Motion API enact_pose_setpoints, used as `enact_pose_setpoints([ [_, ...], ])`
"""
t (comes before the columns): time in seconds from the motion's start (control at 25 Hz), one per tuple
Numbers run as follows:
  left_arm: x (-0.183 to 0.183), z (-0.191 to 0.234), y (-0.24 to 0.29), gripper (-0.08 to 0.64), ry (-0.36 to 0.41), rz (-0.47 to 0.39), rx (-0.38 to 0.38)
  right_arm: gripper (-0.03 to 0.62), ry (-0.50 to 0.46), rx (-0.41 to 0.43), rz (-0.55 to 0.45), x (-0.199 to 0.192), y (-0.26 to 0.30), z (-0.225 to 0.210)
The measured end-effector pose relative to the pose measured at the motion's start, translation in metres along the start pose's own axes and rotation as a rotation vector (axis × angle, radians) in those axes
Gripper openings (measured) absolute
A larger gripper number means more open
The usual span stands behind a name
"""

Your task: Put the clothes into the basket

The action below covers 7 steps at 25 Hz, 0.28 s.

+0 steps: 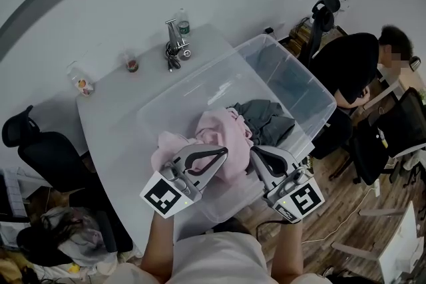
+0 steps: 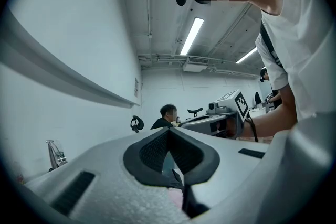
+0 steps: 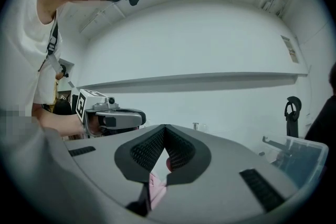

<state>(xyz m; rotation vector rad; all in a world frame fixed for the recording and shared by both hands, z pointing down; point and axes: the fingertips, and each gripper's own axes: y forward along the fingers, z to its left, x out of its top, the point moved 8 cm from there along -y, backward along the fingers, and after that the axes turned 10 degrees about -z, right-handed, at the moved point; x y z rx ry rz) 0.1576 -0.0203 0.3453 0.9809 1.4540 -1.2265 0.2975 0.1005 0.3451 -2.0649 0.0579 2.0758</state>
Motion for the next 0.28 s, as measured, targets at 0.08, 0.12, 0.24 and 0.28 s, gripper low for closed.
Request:
enact_pose_setpoints([
  [0.08, 0.001, -0.001, -0.004, 0.005, -0.005, 0.0, 0.001, 0.003, -0.003, -0.003, 0.003, 0.0, 0.0, 0.004],
  [0.12, 0.002, 0.0, -0.005, 0.005, -0.007, 0.0, 0.001, 0.003, -0.004, -0.006, 0.005, -0.001, 0.0, 0.006],
  [0.24, 0.003, 0.0, -0.01, 0.005, -0.012, 0.005, 0.0, 0.003, -0.007, -0.011, 0.01, -0.001, 0.001, 0.011],
  [0.28, 0.003, 0.001, -0.011, 0.005, -0.012, 0.006, -0.001, 0.003, -0.009, -0.012, 0.011, -0.002, 0.001, 0.013],
])
